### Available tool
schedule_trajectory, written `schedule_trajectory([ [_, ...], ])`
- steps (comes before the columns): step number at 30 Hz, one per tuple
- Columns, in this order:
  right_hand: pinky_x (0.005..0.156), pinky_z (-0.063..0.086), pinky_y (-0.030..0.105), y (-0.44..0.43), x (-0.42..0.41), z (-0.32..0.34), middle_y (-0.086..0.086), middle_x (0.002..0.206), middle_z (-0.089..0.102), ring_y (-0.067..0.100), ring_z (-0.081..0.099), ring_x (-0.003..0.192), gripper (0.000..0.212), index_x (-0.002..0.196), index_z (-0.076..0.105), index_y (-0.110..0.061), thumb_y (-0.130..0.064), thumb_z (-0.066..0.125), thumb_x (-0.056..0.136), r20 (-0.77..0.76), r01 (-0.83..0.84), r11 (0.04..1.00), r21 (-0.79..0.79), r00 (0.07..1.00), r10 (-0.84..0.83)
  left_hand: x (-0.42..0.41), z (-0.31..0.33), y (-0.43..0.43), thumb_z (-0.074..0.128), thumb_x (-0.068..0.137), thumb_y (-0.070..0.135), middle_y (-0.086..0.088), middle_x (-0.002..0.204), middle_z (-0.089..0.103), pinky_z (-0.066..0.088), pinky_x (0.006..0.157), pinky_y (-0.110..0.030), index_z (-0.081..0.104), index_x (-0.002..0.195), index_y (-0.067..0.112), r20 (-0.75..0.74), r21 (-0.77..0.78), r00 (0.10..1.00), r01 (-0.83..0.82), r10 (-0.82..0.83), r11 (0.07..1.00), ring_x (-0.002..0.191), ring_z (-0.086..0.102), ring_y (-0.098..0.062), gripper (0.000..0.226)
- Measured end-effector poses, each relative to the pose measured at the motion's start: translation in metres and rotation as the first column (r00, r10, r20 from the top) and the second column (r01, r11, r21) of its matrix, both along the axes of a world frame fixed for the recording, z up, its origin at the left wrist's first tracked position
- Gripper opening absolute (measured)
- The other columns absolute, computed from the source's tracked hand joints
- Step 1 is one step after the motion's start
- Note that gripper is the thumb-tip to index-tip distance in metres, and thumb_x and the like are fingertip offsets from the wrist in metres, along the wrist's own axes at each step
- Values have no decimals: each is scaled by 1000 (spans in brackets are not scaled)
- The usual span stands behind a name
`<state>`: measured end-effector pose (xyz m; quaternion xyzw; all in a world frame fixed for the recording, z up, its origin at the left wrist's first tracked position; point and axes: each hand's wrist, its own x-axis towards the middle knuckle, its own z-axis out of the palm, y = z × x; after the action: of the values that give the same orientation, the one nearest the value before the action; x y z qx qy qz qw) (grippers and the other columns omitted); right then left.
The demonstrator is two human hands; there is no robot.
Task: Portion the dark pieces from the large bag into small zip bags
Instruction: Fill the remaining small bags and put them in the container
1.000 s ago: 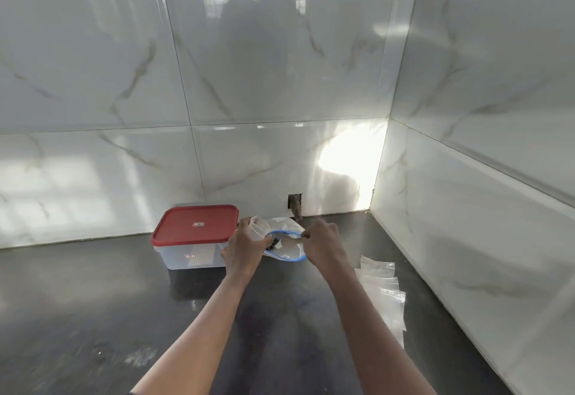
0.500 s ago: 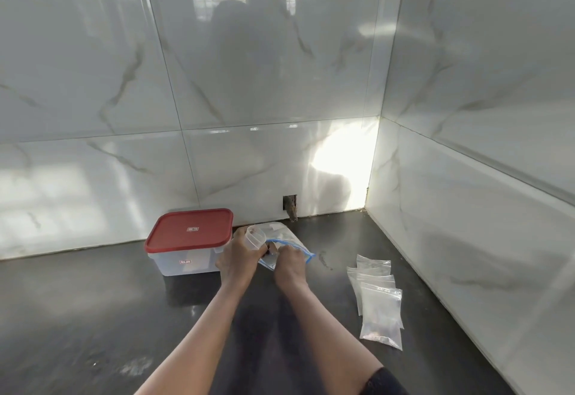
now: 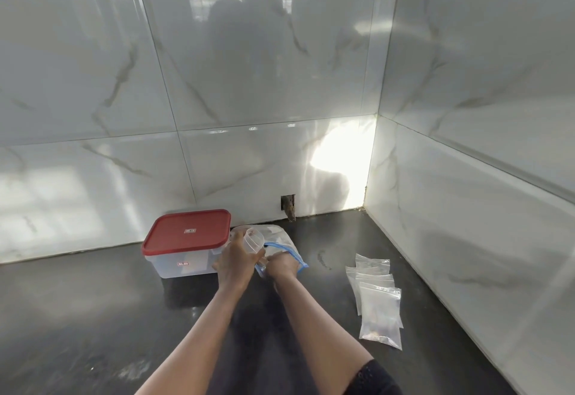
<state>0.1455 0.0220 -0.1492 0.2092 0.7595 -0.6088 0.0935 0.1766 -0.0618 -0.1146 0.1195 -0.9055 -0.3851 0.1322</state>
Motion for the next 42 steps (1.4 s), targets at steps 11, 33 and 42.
schedule_trajectory([
  [11,27,28,6,-2,-5,-13,3,64,46,13,43,52,28,67,42,-10,9,38,87,101,179,943,-280,982,-157,-2,-13,5,69,77,31,-6,100,67,47,87,-45,52,114,21,-4,-35,998,57,-58,998,98,62,-28,43],
  [33,62,56,30,89,-3,74,10,55,53,17,55,43,24,66,57,-2,9,46,83,-15,36,999,-5,999,-36,-10,14,13,67,81,36,-5,111,65,37,90,-44,53,120,22,-27,22,997,-72,72,997,107,57,-29,44],
  [42,35,43,17,114,25,133,15,59,53,17,48,37,30,64,55,6,19,40,87,-82,-121,987,-102,990,113,-9,13,4,68,80,37,-5,113,64,38,91,-43,52,122,24,-4,18,997,-83,83,996,108,57,-29,47],
])
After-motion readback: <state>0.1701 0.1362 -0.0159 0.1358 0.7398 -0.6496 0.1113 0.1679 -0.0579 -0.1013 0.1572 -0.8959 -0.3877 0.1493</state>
